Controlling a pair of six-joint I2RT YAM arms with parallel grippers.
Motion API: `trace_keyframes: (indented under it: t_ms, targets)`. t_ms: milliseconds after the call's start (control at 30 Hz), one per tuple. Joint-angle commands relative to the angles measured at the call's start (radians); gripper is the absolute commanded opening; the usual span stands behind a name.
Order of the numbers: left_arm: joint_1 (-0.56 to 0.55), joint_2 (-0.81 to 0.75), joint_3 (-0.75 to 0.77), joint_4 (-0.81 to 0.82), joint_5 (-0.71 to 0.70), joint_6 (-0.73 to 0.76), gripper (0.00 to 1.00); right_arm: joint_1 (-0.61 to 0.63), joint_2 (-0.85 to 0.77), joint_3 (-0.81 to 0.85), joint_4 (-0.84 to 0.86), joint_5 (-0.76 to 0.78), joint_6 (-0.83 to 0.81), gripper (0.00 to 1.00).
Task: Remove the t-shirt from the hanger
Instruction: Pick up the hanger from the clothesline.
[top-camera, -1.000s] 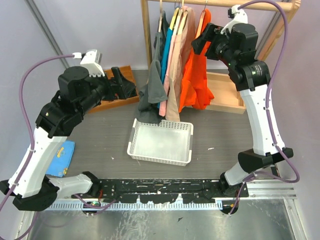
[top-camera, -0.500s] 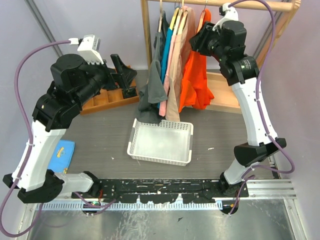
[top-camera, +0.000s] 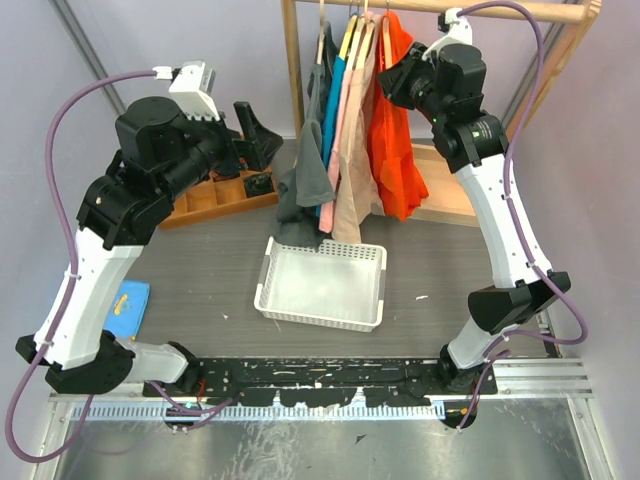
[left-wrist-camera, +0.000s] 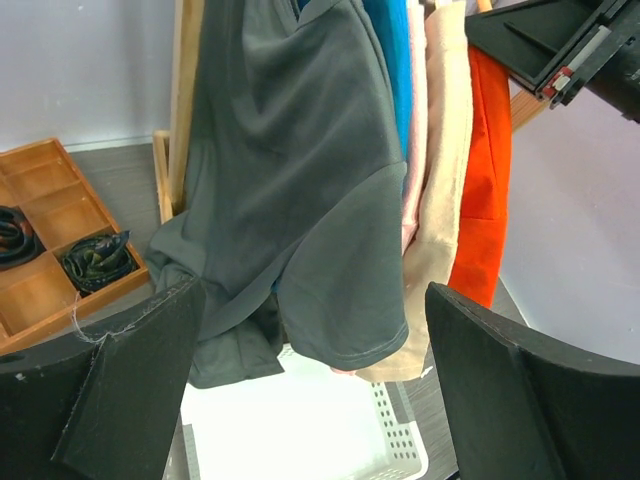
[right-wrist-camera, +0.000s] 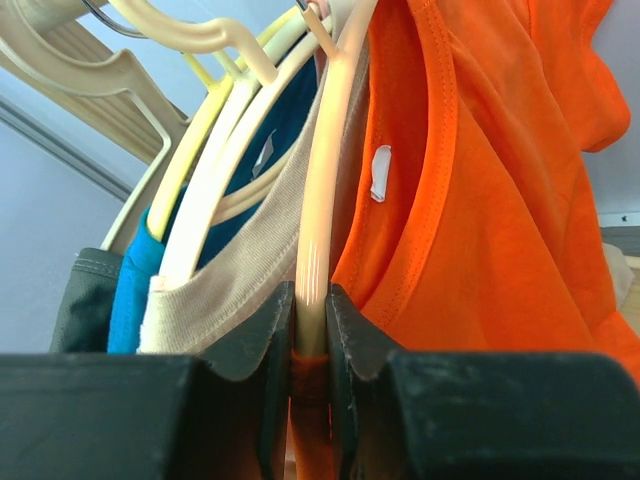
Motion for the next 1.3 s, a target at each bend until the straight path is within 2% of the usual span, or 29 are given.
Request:
trace_keyframes:
  t_ms: [0, 300, 967, 1267]
  targets:
    - [-0.004, -0.004, 0.052, 0.006, 0.022, 0.027, 0.98, 0.002, -0.060, 0.015, 0.152, -0.011, 0.042, 0.02]
    - [-0.004, 0.016, 0.126, 0.012, 0.036, 0.040, 0.98, 0.001, -0.096, 0.010, 0.232, 0.029, 0.118, 0.00]
    - [-0.004, 0.168, 0.271, 0.117, 0.139, 0.011, 0.98, -0.017, -0.235, -0.021, 0.206, 0.077, 0.119, 0.00]
    - [-0.003, 0.295, 0.374, 0.192, 0.197, -0.018, 0.98, -0.017, -0.392, -0.167, 0.155, 0.063, 0.113, 0.01]
